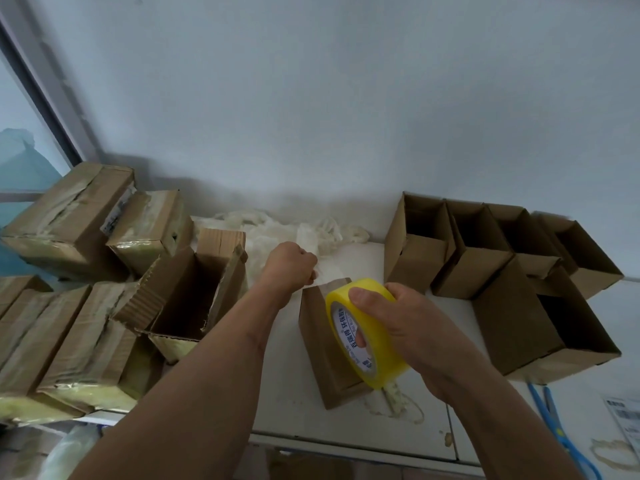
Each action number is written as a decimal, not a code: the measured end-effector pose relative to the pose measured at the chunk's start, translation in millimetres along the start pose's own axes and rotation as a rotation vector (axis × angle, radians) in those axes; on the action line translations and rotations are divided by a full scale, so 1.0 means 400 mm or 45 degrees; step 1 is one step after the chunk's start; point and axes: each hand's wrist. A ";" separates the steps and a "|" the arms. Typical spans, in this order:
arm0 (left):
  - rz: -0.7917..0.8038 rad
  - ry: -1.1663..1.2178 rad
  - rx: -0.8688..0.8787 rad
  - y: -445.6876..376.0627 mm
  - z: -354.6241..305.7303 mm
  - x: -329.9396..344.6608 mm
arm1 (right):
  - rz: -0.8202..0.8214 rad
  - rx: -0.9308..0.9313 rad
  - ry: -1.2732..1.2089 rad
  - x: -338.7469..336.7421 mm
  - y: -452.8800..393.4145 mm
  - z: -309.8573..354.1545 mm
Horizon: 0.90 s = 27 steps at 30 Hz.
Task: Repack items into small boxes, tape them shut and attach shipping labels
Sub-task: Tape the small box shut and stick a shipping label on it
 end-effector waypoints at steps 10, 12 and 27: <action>0.142 0.016 -0.260 -0.009 0.027 0.017 | -0.002 -0.001 -0.040 -0.001 -0.001 0.002; 0.196 0.018 -0.300 -0.010 0.032 0.021 | -0.004 -0.013 -0.028 -0.002 -0.001 -0.001; 0.162 -0.707 0.225 -0.002 -0.036 -0.021 | 0.006 -0.051 -0.091 0.001 0.008 0.002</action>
Point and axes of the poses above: each hand's wrist, its own y-axis away from the middle knuckle, its own x-axis out of the palm, z = x × y, and after that the axes turned 5 degrees about -y, right-handed
